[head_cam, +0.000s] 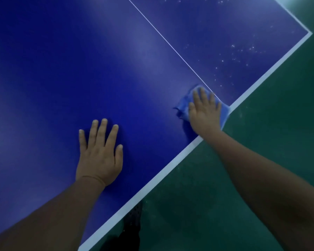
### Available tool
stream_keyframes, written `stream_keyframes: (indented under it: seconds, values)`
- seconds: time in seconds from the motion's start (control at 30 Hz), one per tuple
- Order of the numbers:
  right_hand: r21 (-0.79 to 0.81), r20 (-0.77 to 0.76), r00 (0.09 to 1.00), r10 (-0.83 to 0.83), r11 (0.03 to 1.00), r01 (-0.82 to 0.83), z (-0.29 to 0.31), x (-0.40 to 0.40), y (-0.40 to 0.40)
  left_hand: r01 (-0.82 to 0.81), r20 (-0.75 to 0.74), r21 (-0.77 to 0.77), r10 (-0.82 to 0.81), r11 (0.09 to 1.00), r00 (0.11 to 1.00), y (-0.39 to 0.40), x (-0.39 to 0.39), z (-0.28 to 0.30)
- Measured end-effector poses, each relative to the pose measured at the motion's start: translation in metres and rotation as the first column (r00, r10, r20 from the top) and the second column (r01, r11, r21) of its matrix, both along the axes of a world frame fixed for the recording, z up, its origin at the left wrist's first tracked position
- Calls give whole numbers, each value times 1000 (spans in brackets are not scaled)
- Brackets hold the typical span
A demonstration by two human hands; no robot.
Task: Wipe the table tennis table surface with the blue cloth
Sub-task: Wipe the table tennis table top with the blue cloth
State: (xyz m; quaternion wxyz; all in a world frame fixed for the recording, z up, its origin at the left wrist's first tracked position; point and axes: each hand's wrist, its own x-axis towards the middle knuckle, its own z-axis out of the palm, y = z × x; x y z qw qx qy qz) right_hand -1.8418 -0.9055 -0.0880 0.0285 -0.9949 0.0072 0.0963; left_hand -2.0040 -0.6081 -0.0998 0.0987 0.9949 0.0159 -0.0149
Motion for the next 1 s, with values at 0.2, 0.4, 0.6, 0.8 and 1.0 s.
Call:
stream_keyframes:
  seconds: [0.2, 0.4, 0.6, 0.8, 1.0]
  values:
    - [77, 23, 988, 154, 985, -156, -3, -72, 91, 28, -30, -4, -28, 1000, 999, 1, 3, -1]
    - [29, 51, 956, 288, 957, -290, -6, -11, 46, 26, -18, -16, -26, 1000, 999, 0, 5, -1]
    - [91, 22, 939, -344, 936, 341, 2, 28, -10, 20, -12, -35, -20, 999, 1000, 0, 4, -1]
    - [76, 3, 902, 431, 899, -430, -6, -43, 103, 17, 5, -50, -17, 999, 1000, 1, 3, -2]
    - [-5, -9, 997, -72, 997, 72, 0, 26, -16, 4, -16, -72, -5, 997, 1000, 0, 4, -1]
